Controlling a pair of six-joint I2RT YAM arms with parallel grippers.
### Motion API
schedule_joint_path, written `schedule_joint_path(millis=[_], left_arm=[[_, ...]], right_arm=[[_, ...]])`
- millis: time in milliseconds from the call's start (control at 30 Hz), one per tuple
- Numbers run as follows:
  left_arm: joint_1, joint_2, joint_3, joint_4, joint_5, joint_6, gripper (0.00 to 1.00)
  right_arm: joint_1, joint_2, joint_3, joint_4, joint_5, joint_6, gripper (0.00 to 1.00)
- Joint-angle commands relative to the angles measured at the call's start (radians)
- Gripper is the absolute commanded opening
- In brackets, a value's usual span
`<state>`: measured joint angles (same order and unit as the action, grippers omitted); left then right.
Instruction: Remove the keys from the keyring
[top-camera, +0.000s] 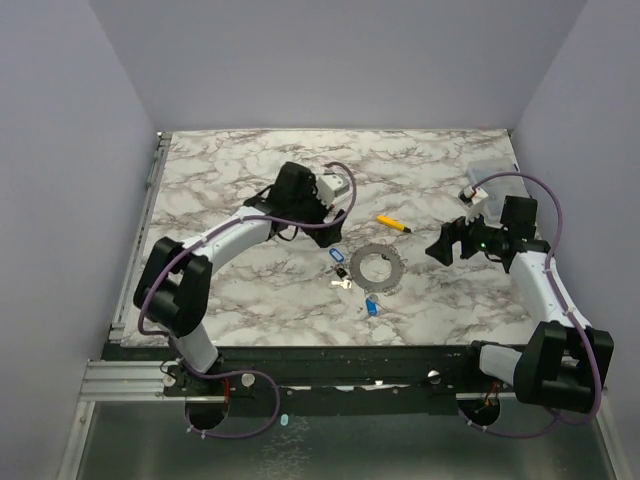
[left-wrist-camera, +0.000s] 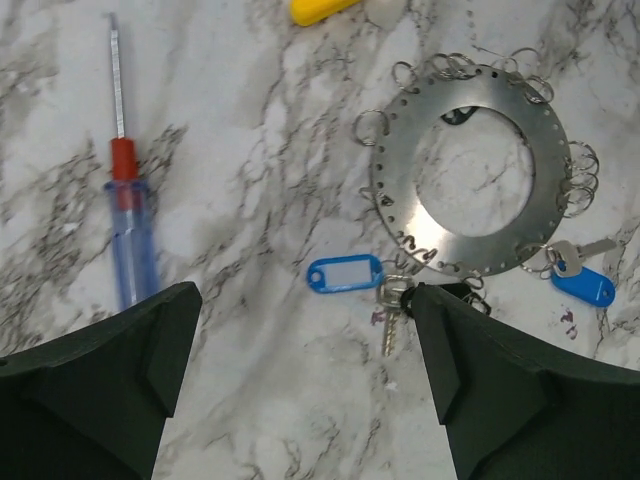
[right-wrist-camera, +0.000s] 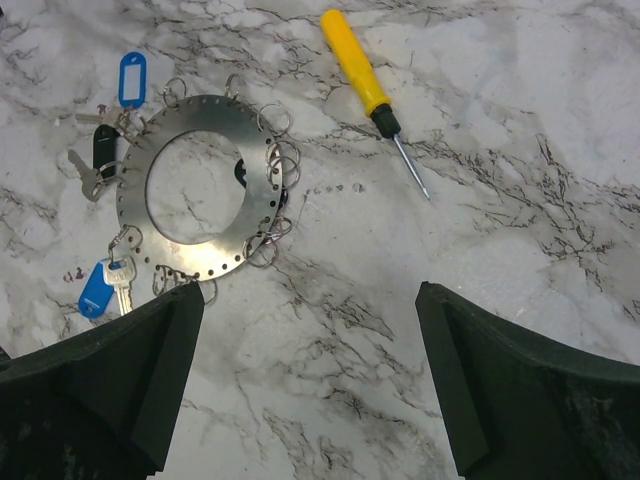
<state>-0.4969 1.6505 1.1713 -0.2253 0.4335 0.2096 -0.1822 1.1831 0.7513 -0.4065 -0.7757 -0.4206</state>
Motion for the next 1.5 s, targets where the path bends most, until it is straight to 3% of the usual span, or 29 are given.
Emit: schedule_joint_path(millis=[0,200,400,700,967,1233,1467], left_arm=[[-0.091,0.126,0.09,-0.037,-0.032,0.034,0.93],[-0.197,0.289,0.22,-0.087,-0.13,-0.001,0.75],[-0.219,0.348,0.254,-0.097,-0.128,-0.01,0.71],[-0.238,0.419,0.3,-0.101,-0.188,-0.078,0.56],[-0.242,0.424,0.317,-0.108,-0.197,-0.109,0.32],[-0.251,0.356,0.32,-0.125,-0.17,-0.111,0.01],[-0.253,0.255,0.302,-0.135,-0.099,-0.123,0.0]], right_arm=[[0.002,0.01,0.037,-0.024,0.008,-0.014,1.0],[0.002,0.004,0.037,-0.023,0.017,-0.01,1.0],[0.001,0.004,0.038,-0.023,0.015,-0.011,1.0],[0.002,-0.007,0.034,0.011,0.042,0.035,1.0],[0.003,-0.006,0.036,0.007,0.038,0.035,1.0],[0.001,-0.013,0.045,0.015,0.015,0.062,1.0],[0.002,-0.024,0.069,0.014,-0.062,0.107,1.0]])
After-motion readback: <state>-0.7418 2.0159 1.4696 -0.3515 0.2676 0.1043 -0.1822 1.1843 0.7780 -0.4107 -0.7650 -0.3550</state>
